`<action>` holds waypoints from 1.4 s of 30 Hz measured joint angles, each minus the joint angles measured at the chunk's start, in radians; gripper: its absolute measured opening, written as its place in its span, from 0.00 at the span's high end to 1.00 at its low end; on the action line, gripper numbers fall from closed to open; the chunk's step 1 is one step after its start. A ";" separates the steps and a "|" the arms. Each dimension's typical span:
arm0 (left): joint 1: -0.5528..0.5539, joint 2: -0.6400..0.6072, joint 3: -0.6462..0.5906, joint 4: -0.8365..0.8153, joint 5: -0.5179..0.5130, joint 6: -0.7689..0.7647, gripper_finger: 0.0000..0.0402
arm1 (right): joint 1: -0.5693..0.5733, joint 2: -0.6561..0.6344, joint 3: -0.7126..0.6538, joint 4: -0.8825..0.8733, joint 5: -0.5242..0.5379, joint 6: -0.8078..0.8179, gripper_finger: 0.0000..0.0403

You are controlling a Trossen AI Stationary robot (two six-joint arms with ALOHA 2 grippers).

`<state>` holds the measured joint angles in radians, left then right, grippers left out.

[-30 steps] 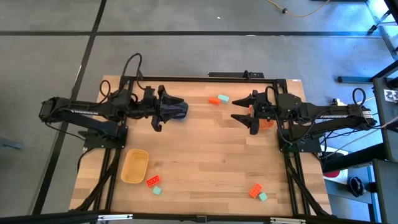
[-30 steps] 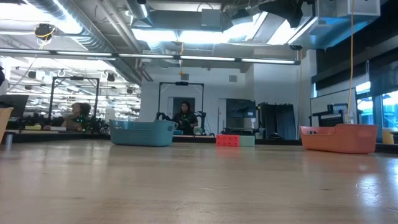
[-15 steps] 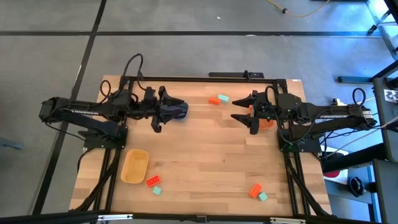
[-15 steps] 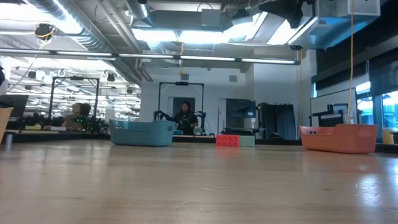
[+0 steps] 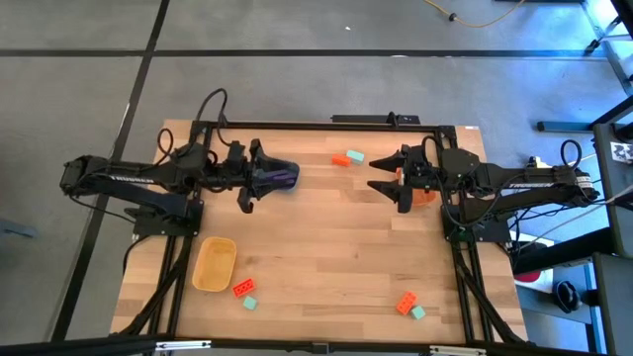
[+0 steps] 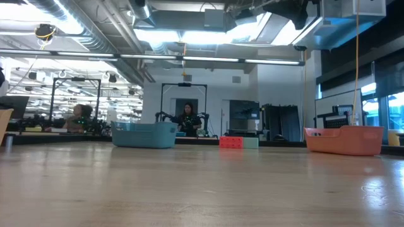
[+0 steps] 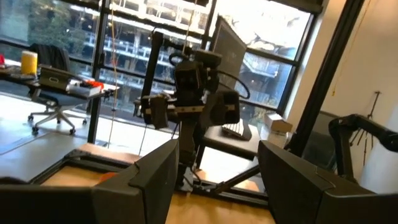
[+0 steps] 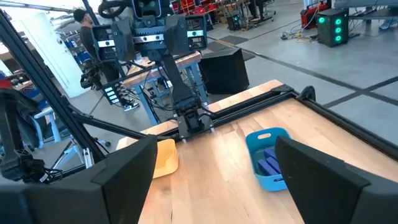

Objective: Sort & place blocks by color
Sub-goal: Put the right orange 8 stud game piece into the orange bin

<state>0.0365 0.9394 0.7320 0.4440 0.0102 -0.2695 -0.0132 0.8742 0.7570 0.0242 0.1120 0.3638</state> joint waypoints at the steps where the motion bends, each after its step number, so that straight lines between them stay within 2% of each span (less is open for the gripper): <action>1: 0.000 -0.015 -0.018 0.006 -0.004 -0.001 0.47 | 0.000 0.000 0.000 0.000 0.000 0.007 0.19; 7: 0.000 -0.122 -0.145 0.125 -0.049 -0.038 0.47 | 0.000 0.000 0.000 -0.051 -0.039 0.110 0.19; 12: 0.000 -0.190 -0.172 0.126 -0.061 -0.035 0.47 | 0.040 0.018 0.013 -0.277 -0.161 0.377 0.19; 17: 0.001 -0.225 -0.173 0.127 -0.073 0.003 0.47 | 0.205 0.102 0.103 -0.644 -0.308 0.657 0.19; 21: 0.001 -0.236 -0.173 0.128 -0.073 0.010 0.47 | 0.384 0.179 0.113 -0.774 -0.395 1.025 0.19; 26: 0.000 -0.235 -0.174 0.127 -0.073 0.010 0.47 | 0.610 0.288 0.087 -0.776 -0.405 1.532 0.19; 31: 0.000 -0.235 -0.174 0.126 -0.071 0.009 0.47 | 0.767 0.416 0.087 -0.723 -0.332 1.895 0.19; 42: 0.000 -0.251 -0.174 0.125 -0.068 -0.017 0.47 | 0.788 0.699 0.087 -0.511 -0.326 1.934 0.19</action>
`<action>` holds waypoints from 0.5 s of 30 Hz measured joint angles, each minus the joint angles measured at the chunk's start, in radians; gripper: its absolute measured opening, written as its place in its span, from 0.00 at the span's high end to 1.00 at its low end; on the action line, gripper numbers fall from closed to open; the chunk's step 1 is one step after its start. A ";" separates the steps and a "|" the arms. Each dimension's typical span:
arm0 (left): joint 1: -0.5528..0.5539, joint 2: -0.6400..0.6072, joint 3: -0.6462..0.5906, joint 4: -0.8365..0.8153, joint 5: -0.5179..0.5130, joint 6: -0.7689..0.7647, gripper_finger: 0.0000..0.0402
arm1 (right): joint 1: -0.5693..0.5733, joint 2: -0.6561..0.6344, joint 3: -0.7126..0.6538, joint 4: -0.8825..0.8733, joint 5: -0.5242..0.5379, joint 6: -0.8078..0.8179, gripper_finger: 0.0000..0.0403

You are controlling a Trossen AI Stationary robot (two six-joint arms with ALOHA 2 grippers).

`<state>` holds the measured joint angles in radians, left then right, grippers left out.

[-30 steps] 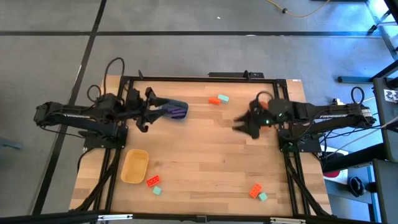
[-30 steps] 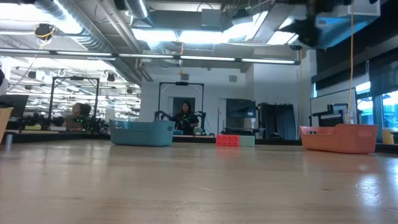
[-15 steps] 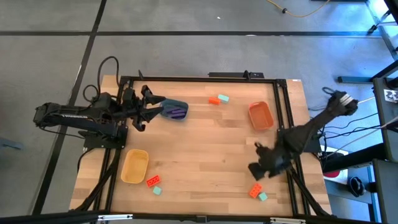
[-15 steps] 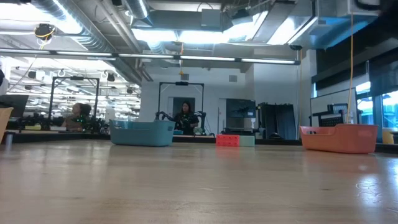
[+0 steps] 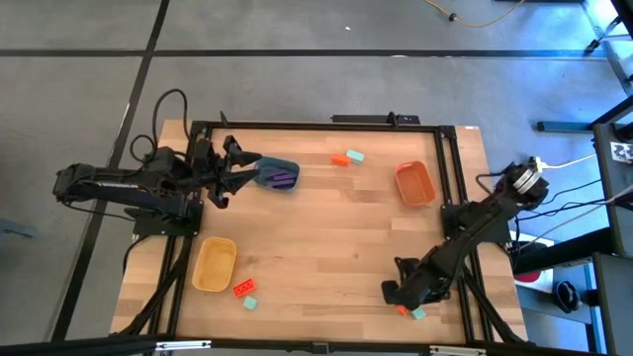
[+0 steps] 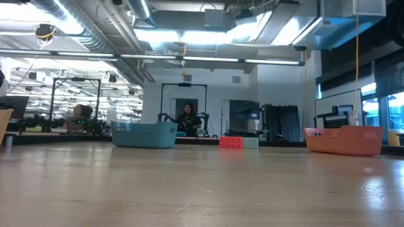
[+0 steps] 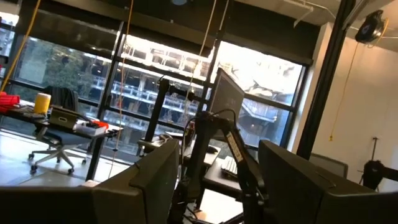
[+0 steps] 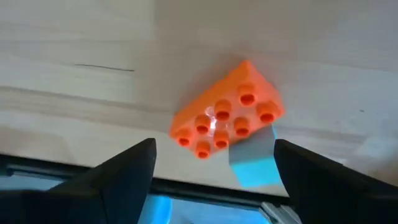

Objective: Sort & place blocks by color
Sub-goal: Put the right orange 8 stud game piece into the orange bin

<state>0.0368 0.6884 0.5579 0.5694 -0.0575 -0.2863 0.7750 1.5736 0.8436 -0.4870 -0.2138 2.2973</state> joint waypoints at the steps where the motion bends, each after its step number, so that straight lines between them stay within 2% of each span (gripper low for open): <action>1: 0.000 -0.004 0.000 0.005 0.000 0.000 0.47 | 0.000 0.013 0.000 0.004 -0.006 0.000 0.19; 15: 0.000 -0.022 0.000 0.008 -0.003 -0.010 0.47 | -0.035 0.050 0.000 -0.013 0.033 -0.006 0.19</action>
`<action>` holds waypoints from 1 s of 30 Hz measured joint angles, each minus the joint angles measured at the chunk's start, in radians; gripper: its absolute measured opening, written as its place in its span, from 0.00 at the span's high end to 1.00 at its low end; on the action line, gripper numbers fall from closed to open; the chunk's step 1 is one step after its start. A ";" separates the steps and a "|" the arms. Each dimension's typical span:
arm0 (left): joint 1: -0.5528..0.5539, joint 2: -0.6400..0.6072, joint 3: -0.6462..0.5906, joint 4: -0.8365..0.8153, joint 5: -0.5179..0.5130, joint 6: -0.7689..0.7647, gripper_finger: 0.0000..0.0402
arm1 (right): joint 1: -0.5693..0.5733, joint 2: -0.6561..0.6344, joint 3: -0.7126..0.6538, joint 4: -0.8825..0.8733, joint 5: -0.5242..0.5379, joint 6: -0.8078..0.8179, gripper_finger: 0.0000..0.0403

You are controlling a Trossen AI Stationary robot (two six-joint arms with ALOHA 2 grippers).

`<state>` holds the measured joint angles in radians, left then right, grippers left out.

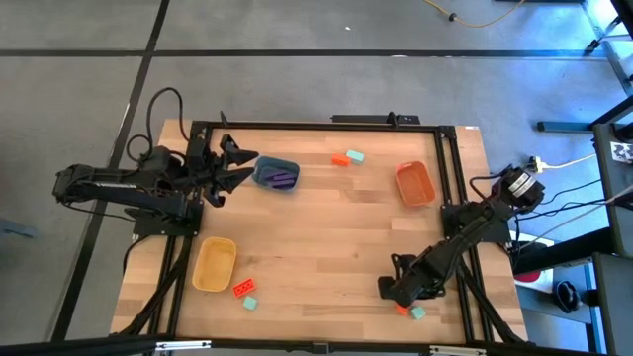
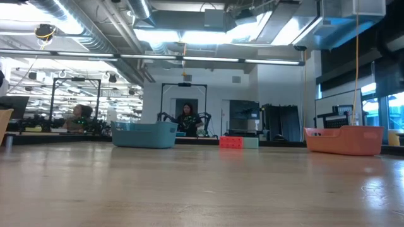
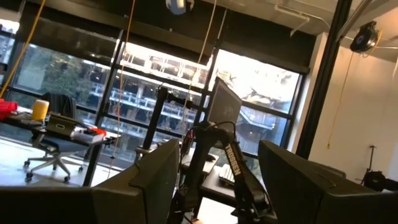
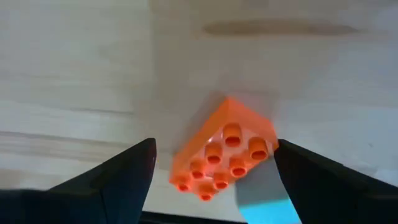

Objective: Sort & place blocks by color
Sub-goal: Put the right orange 8 stud game piece into the orange bin

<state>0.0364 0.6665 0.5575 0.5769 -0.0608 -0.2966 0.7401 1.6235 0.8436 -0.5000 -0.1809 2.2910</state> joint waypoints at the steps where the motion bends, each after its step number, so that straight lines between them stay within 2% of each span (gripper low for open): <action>1: 0.000 0.000 0.000 -0.002 0.000 -0.009 0.47 | -0.007 0.001 0.000 0.004 0.006 -0.005 0.19; 9: 0.000 0.000 0.000 0.000 0.000 -0.012 0.47 | -0.057 0.001 0.000 0.027 0.095 -0.050 0.19; 17: 0.000 0.000 0.000 0.000 -0.005 -0.011 0.47 | -0.030 -0.049 0.008 -0.072 0.033 -0.060 0.19; 22: 0.000 0.000 0.000 0.000 -0.005 -0.011 0.47 | 0.012 -0.031 0.011 -0.009 0.037 -0.014 0.19; 30: 0.000 0.000 0.001 0.004 -0.009 -0.011 0.47 | 0.013 0.044 0.012 0.093 0.048 -0.016 0.19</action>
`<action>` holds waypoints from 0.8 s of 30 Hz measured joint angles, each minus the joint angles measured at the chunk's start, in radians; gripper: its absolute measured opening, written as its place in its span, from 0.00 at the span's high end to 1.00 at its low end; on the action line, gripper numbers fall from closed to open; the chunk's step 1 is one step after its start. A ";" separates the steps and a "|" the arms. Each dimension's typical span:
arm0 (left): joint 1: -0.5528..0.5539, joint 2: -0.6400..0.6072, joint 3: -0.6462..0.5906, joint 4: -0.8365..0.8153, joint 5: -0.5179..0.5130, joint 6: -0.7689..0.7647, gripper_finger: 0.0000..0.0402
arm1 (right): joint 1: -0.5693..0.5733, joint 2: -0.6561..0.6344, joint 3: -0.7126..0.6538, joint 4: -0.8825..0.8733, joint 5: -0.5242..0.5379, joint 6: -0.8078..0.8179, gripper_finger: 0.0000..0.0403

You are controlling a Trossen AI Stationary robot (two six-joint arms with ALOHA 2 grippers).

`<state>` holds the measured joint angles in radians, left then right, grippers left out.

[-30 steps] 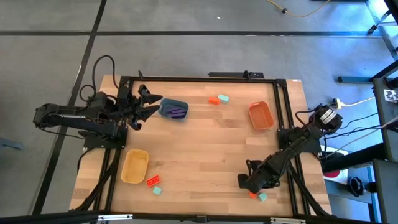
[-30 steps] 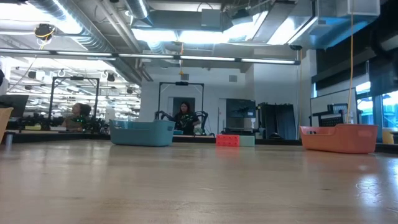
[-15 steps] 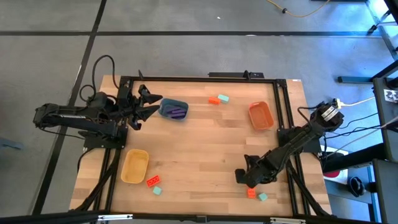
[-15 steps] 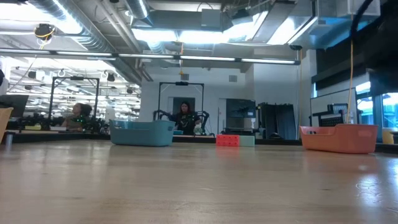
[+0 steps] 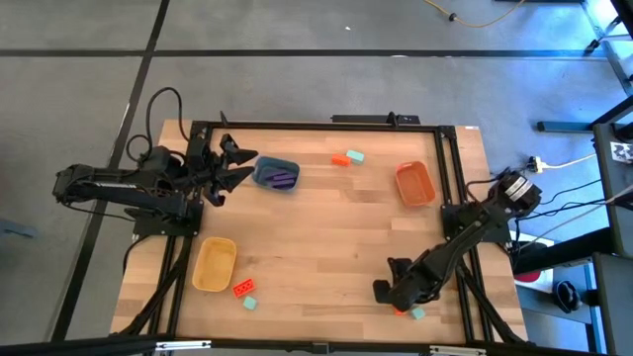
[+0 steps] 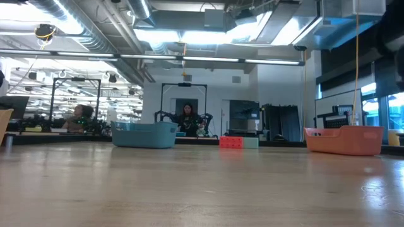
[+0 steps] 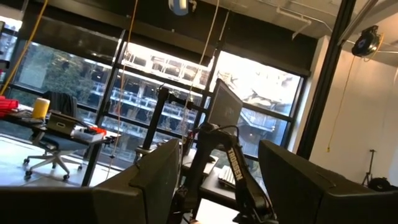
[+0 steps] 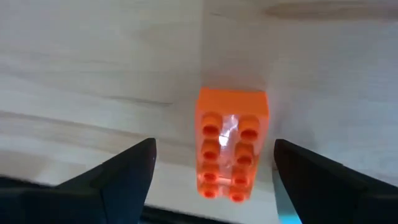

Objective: Sort & place blocks by color
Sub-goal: Put the right orange 8 stud game piece into the orange bin

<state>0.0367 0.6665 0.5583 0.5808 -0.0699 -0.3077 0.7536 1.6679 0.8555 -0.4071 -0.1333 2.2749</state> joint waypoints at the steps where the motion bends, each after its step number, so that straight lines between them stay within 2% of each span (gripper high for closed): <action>1: 0.000 0.000 0.000 0.000 -0.003 0.000 0.47 | 0.000 0.009 0.000 0.001 -0.004 -0.001 0.19; 6: 0.000 0.000 0.000 -0.002 -0.025 0.000 0.47 | -0.001 0.023 0.001 0.001 -0.013 -0.006 0.20; 9: 0.000 0.000 0.000 -0.002 -0.026 0.000 0.47 | 0.000 0.023 0.002 -0.025 -0.014 -0.006 0.26; 11: 0.000 0.000 0.000 -0.002 -0.026 0.000 0.47 | 0.000 0.023 0.002 -0.035 -0.016 -0.006 0.35; 16: 0.000 0.000 0.000 -0.003 -0.026 0.000 0.47 | 0.001 0.010 0.000 -0.051 -0.009 -0.085 0.65; 19: 0.000 0.000 0.000 -0.002 -0.026 0.003 0.47 | -0.004 -0.040 -0.003 -0.081 0.062 -0.184 0.65; 24: 0.000 -0.003 0.000 0.003 -0.034 0.003 0.47 | -0.062 -0.222 -0.003 -0.194 0.218 -0.419 0.65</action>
<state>0.0364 0.6632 0.5583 0.5838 -0.1038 -0.3046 0.6916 1.4454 0.8528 -0.6016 0.0844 1.8559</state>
